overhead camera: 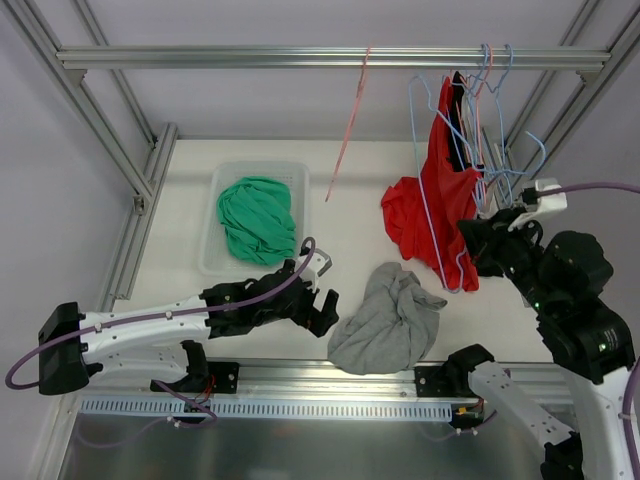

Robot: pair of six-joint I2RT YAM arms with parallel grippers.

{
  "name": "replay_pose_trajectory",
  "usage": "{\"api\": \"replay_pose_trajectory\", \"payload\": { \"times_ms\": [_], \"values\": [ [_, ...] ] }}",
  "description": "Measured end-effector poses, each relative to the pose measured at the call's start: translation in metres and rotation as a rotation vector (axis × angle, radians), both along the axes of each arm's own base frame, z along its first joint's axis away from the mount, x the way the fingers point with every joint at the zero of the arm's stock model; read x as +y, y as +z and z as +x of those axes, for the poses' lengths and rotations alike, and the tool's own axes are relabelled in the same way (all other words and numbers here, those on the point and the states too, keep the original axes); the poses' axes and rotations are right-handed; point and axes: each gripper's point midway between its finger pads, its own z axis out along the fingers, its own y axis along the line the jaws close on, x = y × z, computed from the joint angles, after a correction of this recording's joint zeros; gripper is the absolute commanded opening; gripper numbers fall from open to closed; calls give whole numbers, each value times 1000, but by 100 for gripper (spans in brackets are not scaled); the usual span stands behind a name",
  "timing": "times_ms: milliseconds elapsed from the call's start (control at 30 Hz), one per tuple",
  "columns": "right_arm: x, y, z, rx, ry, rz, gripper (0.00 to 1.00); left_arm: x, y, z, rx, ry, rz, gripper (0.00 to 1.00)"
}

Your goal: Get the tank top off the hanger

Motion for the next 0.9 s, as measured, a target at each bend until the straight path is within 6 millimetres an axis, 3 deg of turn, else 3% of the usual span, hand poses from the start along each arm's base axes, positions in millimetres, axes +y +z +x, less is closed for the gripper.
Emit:
{"api": "replay_pose_trajectory", "payload": {
  "times_ms": [100, 367, 667, 900],
  "values": [
    [3, -10, 11, 83, 5, -67, 0, -3, -4, 0, 9, -5, 14, 99],
    [20, -38, 78, 310, -15, -260, 0, -5, -2, 0, 12, -10, 12, 99],
    [39, 11, 131, 246, -74, -405, 0, -5, 0, 0, 7, -11, 6, 99],
    [54, 16, 164, 237, -110, -499, 0, -4, 0, 0, 4, -15, 10, 99]
  ]
}}
